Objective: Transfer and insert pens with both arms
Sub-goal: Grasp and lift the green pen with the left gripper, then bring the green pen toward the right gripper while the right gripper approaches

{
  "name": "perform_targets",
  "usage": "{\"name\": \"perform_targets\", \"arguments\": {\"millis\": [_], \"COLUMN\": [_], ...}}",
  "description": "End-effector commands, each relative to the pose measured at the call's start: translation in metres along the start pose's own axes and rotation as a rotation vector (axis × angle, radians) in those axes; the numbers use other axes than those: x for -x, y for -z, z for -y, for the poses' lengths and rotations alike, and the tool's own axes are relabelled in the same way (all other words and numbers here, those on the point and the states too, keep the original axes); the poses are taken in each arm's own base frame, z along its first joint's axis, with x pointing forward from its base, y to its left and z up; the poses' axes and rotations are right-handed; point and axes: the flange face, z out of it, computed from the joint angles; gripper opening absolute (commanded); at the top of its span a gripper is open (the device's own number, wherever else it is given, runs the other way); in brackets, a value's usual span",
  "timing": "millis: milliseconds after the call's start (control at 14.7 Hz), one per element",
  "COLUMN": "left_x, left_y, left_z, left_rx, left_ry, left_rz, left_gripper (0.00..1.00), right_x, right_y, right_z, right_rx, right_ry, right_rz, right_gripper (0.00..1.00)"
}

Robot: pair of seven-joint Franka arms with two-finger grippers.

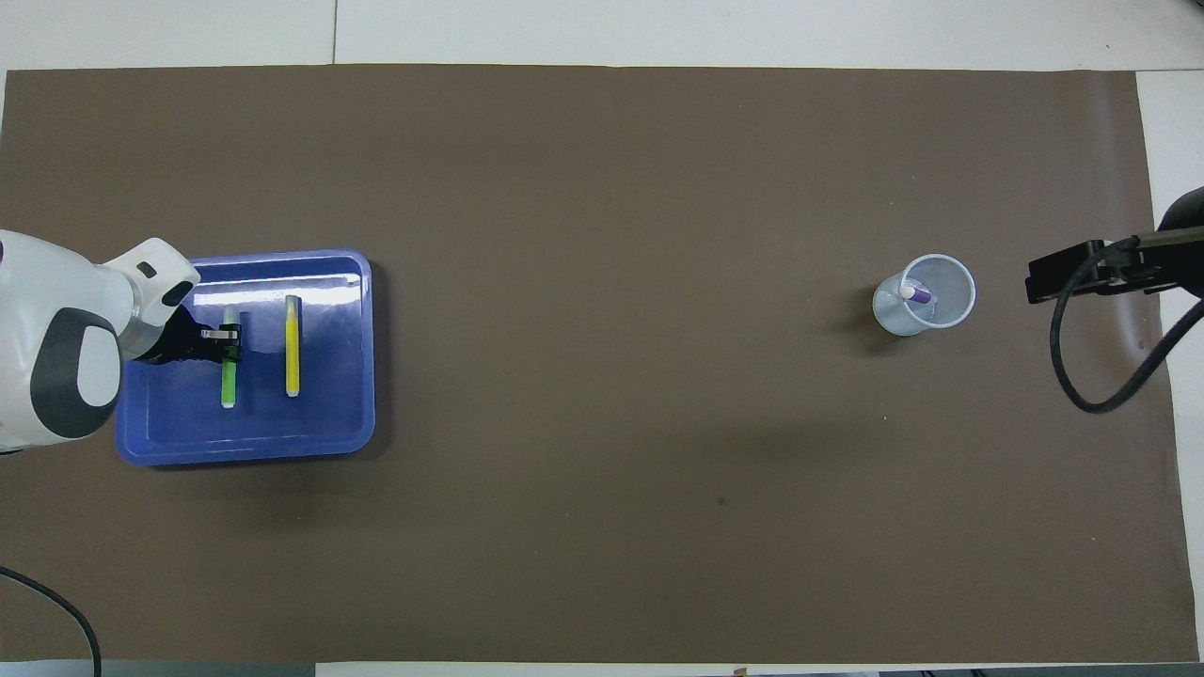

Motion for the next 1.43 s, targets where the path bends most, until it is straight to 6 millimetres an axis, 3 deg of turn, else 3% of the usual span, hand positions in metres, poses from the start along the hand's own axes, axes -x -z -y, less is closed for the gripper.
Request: {"name": "perform_targets", "arguments": {"millis": [0,204,340,477,613,817,953,1021,1362], "left_x": [-0.006,-0.006,0.01,0.032,0.04,0.049,0.054,0.059,0.088], "left_y": [0.056,0.113,0.147,0.181,0.201,0.22,0.224,0.225,0.204], "left_z": [-0.004,-0.026,-0.043,-0.068,-0.094,-0.119,-0.132,-0.143,-0.194], "left_rx": [0.01,0.138,0.158,0.253,0.354,0.49,0.56,0.603,0.739], "left_ry": [0.092,0.287,0.439,0.604,0.836,1.037,1.135,1.163,1.292], "left_rz": [0.048,0.1,0.132,0.142,0.195,0.303,0.403,0.46,0.655], "left_gripper": [0.0,0.0,0.0,0.0,0.0,0.0,0.0,0.0,0.0], "right_x": [0.006,0.007,0.006,0.006,0.004,0.001,-0.001,-0.001,0.0], "right_y": [0.003,0.002,0.003,0.004,0.005,0.009,0.018,0.019,0.025], "right_z": [0.009,0.011,0.012,0.025,0.04,0.075,0.109,0.135,0.229], "right_rx": [0.006,0.006,0.004,-0.033,-0.157,-0.296,-0.4,-0.441,-0.635], "right_ry": [0.005,0.009,0.006,0.017,-0.047,-0.109,-0.199,-0.249,-0.386], "right_rz": [0.006,0.009,0.004,0.001,-0.005,-0.014,-0.029,-0.036,-0.056], "right_gripper": [1.0,1.0,1.0,1.0,1.0,1.0,1.0,1.0,1.0]}}
